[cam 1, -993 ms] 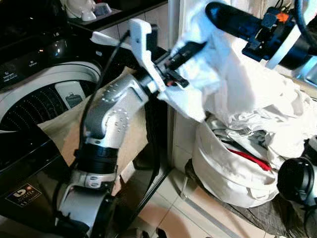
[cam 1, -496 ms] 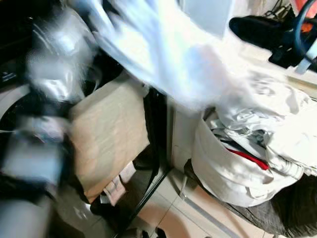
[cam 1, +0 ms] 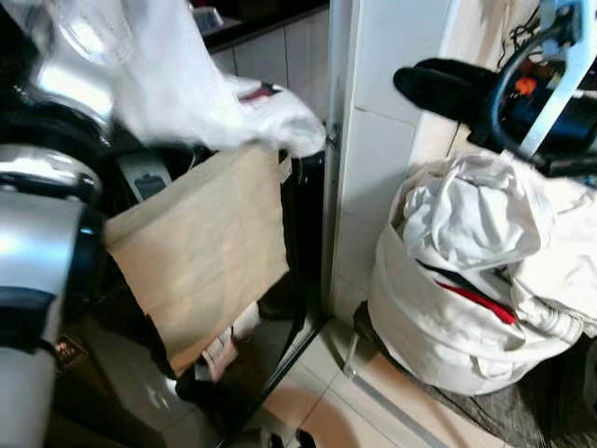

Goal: Clothes washing

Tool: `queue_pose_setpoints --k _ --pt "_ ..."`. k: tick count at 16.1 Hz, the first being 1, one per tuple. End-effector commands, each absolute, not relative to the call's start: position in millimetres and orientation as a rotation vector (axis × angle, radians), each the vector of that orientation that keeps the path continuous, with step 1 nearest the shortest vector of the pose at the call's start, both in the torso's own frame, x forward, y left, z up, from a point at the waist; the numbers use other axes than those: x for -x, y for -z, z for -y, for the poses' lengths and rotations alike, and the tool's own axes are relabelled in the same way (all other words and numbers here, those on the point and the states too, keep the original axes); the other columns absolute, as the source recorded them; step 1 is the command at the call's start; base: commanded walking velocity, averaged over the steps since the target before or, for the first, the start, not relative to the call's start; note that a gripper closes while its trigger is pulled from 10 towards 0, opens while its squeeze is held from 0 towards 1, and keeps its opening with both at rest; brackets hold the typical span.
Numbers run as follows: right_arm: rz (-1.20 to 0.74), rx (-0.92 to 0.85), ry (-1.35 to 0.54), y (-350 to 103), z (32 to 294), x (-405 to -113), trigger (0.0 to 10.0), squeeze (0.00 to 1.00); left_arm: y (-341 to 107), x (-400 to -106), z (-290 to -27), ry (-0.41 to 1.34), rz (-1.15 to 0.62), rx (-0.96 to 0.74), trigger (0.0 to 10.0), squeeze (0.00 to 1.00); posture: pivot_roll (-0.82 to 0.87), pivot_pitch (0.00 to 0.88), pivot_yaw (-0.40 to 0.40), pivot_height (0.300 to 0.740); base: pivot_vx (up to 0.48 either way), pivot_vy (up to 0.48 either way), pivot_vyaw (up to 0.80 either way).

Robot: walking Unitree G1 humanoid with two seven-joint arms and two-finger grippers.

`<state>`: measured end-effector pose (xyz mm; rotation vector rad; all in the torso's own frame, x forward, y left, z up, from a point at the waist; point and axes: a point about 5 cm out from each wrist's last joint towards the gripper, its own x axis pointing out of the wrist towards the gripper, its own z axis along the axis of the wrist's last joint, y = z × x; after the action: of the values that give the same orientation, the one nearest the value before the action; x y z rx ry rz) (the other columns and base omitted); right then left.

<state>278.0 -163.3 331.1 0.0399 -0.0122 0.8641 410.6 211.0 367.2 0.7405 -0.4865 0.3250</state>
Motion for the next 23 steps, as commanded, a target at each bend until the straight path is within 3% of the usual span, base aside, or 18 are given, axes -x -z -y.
queue_pose_setpoints --k 1,2,4,5,6,7,14,17,18,21,23 --pt "0.001 -0.026 -0.880 -327 158 -275 10.0 0.00 -329 -417 -225 -0.322 0.287 -0.732 0.9 0.00 -0.12 0.000 0.111 0.740 0.000 0.000 0.00" --pt "-0.019 -0.019 -0.887 -320 154 -274 10.0 0.00 -282 -418 -236 -0.303 0.042 -0.705 10.0 0.00 -0.12 0.000 0.110 0.740 0.000 0.000 0.00" --pt "-0.051 -0.016 -0.903 -312 148 -271 10.0 0.00 -224 -411 -245 -0.263 -0.228 -0.518 10.0 0.00 -0.13 0.000 0.113 0.740 0.000 0.000 0.00" --pt "-0.060 -0.014 -0.906 -310 147 -270 10.0 0.00 -216 -409 -247 -0.264 -0.266 -0.507 10.0 0.00 -0.13 0.000 0.114 0.740 0.000 0.000 0.00" --pt "-0.073 -0.011 -0.913 -307 146 -269 10.0 0.00 -205 -406 -248 -0.253 -0.310 -0.437 10.0 1.00 -0.13 0.000 0.112 0.740 0.000 0.000 0.00" --pt "-0.109 0.001 -0.930 -300 144 -267 10.0 0.00 -192 -403 -247 -0.249 -0.356 -0.285 10.0 1.00 -0.12 0.000 0.107 0.740 0.000 0.000 0.00" --pt "-0.132 -0.029 -0.768 -296 156 -286 10.0 0.00 -227 -408 -258 -0.334 -0.240 -0.264 10.0 1.00 -0.11 0.000 0.097 0.740 0.000 0.000 0.00" --pt "-0.126 -0.056 -0.675 -297 166 -295 10.0 0.00 -258 -410 -264 -0.422 -0.083 -0.303 10.0 1.00 -0.10 0.000 0.097 0.740 0.000 0.000 0.00" --pt "-0.122 -0.074 -0.622 -298 171 -300 10.0 0.00 -287 -408 -271 -0.540 0.052 -0.392 10.0 0.00 -0.10 0.000 0.096 0.740 0.000 0.000 0.00" --pt "-0.126 -0.069 -0.602 -297 172 -301 10.0 0.00 -298 -407 -272 -0.568 0.082 -0.583 10.0 0.00 -0.11 0.000 0.101 0.740 0.000 0.000 0.00" --pt "-0.138 -0.045 -0.532 -293 179 -303 10.0 0.00 -290 -413 -254 -0.420 0.067 -0.603 10.0 0.00 -0.11 0.000 0.103 0.740 0.000 0.000 0.00"
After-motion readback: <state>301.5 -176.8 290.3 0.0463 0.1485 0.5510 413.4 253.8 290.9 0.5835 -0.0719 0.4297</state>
